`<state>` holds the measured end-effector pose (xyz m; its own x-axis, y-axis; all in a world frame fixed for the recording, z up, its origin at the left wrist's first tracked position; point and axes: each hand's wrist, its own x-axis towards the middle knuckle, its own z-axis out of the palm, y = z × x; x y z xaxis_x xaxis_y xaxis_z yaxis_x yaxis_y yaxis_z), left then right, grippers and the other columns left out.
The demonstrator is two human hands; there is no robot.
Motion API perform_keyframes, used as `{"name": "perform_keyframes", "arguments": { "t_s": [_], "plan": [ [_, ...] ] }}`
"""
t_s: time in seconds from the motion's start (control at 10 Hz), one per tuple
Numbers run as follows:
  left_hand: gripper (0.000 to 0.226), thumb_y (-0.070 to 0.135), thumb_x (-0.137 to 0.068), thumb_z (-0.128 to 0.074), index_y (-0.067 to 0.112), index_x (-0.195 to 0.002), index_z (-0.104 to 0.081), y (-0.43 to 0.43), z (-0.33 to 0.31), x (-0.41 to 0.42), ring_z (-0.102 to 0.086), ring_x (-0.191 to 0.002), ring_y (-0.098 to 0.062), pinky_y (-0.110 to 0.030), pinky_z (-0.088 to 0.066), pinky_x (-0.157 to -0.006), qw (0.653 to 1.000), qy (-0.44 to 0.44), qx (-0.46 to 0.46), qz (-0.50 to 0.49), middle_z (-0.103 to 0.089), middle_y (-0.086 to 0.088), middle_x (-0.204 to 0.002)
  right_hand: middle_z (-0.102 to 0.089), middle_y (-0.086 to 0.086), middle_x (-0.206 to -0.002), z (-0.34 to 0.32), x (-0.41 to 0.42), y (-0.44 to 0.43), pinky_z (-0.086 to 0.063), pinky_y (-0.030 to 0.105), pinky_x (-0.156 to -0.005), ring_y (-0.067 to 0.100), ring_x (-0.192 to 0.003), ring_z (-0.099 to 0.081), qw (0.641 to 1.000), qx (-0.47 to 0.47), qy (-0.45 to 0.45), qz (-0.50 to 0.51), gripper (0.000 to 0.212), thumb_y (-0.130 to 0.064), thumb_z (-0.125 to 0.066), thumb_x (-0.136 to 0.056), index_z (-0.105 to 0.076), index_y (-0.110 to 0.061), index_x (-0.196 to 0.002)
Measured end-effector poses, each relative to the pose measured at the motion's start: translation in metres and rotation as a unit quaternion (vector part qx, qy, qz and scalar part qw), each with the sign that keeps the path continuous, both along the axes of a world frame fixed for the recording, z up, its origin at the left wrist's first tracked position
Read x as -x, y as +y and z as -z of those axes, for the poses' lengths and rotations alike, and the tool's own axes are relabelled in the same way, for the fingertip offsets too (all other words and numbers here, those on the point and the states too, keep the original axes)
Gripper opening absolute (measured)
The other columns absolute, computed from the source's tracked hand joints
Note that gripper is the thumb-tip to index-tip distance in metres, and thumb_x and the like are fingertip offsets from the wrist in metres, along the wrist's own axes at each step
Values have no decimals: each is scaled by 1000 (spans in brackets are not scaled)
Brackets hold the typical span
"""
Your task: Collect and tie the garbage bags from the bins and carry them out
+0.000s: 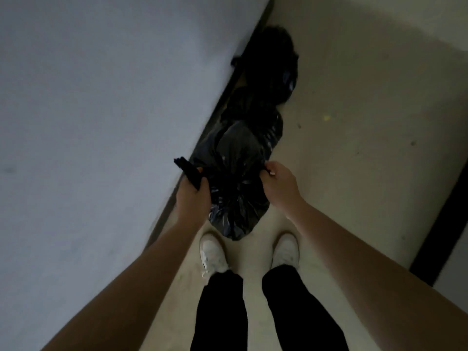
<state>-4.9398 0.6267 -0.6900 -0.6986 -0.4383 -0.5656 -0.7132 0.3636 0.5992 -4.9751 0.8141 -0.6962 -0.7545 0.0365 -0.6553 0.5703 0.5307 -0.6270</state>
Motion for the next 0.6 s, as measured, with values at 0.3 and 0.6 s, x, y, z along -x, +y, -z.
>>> {"name": "perform_keyframes", "arguments": {
  "t_s": [0.3, 0.6],
  "plan": [
    [22, 18, -96, -55, 15, -116, -62, -31, 211, -26, -65, -96, -15, -29, -52, -83, 999, -9, -7, -40, -67, 4, -100, -65, 7, -109, 219, -30, -44, -39, 26, -79, 22, -102, -60, 998, 21, -59, 19, 28, -26, -41, -101, -62, -10, -111],
    [49, 27, -96, -59, 9, -139, -46, -47, 235, -65, -55, -119, -19, -27, -42, -92, 994, -94, 32, 44, -57, -6, -133, -54, 4, -141, 254, -67, -37, -39, 30, -105, 21, -127, -51, 994, 31, -100, -17, 54, -45, -44, -97, -47, -17, -144]
  ]
}}
